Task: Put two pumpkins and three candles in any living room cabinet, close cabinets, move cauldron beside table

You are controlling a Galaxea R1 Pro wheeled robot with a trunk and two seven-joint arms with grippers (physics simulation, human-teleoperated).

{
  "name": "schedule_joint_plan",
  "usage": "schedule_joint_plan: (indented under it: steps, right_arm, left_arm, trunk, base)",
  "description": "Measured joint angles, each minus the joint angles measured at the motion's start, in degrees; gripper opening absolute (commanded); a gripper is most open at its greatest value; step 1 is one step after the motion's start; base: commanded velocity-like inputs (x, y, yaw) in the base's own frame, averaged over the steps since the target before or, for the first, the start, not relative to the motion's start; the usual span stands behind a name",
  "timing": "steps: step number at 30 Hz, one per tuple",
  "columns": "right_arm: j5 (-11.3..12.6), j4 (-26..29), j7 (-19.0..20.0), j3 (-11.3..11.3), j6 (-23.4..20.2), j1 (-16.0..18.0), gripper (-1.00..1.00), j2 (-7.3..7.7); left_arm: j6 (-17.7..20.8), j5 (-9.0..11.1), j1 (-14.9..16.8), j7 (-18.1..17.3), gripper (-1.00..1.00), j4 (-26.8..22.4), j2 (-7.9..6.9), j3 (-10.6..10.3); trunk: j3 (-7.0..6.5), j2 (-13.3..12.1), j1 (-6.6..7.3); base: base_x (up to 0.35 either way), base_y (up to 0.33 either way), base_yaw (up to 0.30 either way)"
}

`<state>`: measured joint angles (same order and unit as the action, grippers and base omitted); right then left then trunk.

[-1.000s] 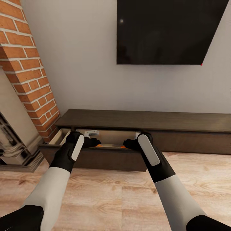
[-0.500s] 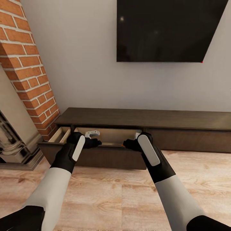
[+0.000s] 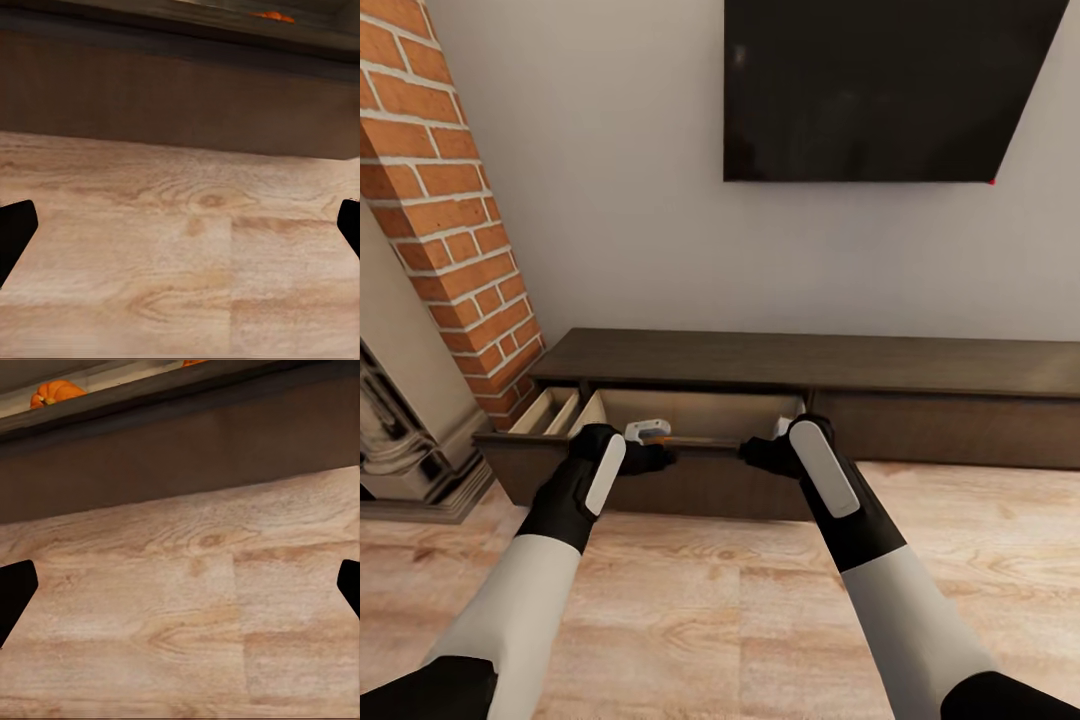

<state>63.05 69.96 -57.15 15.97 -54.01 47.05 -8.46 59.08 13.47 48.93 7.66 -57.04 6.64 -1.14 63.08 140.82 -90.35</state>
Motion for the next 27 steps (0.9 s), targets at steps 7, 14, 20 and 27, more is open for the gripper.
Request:
schedule_joint_plan:
  steps: [7,14,20,27]
  right_arm:
    - [-0.03,-0.26,0.02,0.03,0.02,-0.43,1.0,0.02]
    - [-0.11,-2.43,0.18,0.24,-0.13,-2.27,1.0,-0.23]
    - [-0.21,-3.67,0.2,0.46,0.05,-2.49,1.0,-0.24]
    - [-1.26,-6.2,0.3,0.64,1.32,-4.72,1.0,-0.28]
  left_arm:
    - [-0.22,-0.23,-0.96,0.07,1.0,0.0,0.07,-0.07]
    - [-0.4,-0.46,-2.0,1.0,1.0,0.0,-0.04,-0.12]
    - [-0.62,-0.47,-3.02,2.71,1.0,0.0,0.02,-0.19]
    - [-5.26,-0.4,-4.8,3.01,1.0,0.08,-0.11,-0.18]
  trunk:
    - [1.3,2.43,-1.35]
    - [2.85,2.52,-1.53]
    - [4.18,2.6,-1.69]
    - [5.73,2.7,-1.87]
  base:
    - [0.0,0.0,0.0]
    - [0.0,0.0,0.0]
    - [0.0,0.0,0.0]
    - [0.0,0.0,0.0]
